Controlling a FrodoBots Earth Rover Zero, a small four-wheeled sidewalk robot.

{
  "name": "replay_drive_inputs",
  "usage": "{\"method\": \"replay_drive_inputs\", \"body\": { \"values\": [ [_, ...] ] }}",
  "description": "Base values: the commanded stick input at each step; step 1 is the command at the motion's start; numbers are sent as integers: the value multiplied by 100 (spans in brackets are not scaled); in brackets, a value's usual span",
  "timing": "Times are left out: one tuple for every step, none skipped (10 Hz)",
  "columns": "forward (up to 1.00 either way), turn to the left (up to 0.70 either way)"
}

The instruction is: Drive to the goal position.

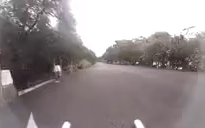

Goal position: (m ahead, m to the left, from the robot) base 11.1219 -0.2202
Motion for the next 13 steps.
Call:
{"method": "replay_drive_inputs", "body": {
  "values": [
    [50, 0],
    [50, 0],
    [50, 0],
    [50, 0],
    [50, 0],
    [50, 0],
    [50, 0],
    [50, 0],
    [50, 0],
    [50, 0],
    [50, 0],
    [50, 0],
    [50, 0]
  ]
}}
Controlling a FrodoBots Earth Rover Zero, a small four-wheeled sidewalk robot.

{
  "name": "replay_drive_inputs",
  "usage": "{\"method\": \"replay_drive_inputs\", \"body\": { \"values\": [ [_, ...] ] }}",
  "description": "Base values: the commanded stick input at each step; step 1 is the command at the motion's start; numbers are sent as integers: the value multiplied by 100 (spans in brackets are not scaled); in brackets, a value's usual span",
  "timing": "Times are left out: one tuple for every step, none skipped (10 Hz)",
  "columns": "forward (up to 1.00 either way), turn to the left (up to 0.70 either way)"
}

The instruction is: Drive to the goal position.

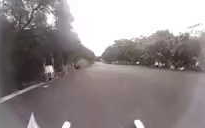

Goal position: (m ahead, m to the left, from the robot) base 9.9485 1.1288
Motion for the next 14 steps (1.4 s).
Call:
{"method": "replay_drive_inputs", "body": {
  "values": [
    [50, 0],
    [50, 0],
    [50, 0],
    [50, 0],
    [50, 0],
    [50, 0],
    [50, 0],
    [50, 0],
    [50, 0],
    [50, 0],
    [50, 0],
    [50, 0],
    [50, 0],
    [50, 0]
  ]
}}
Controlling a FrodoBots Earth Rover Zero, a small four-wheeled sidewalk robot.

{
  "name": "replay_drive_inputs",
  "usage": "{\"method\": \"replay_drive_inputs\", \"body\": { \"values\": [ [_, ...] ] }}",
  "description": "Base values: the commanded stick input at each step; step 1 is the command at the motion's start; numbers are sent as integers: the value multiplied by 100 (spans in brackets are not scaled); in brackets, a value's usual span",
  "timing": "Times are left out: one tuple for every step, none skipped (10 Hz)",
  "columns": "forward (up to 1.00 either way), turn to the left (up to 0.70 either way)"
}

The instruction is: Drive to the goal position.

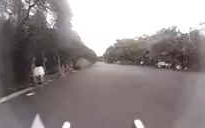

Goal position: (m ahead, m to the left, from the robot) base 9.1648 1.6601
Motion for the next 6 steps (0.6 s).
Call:
{"method": "replay_drive_inputs", "body": {
  "values": [
    [50, 0],
    [50, 0],
    [50, 0],
    [50, 0],
    [50, 0],
    [50, 0]
  ]
}}
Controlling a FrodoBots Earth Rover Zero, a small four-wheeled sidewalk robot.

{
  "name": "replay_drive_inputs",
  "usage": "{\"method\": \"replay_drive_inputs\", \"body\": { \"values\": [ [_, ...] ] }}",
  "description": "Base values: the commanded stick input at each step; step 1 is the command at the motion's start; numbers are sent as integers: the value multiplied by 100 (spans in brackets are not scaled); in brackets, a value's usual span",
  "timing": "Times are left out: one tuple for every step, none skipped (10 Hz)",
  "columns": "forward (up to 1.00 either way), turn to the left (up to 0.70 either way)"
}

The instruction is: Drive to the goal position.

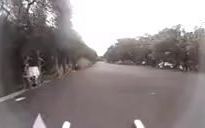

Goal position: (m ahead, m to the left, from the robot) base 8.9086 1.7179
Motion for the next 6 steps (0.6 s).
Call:
{"method": "replay_drive_inputs", "body": {
  "values": [
    [50, 0],
    [50, 0],
    [50, 0],
    [50, 0],
    [50, 0],
    [50, 0]
  ]
}}
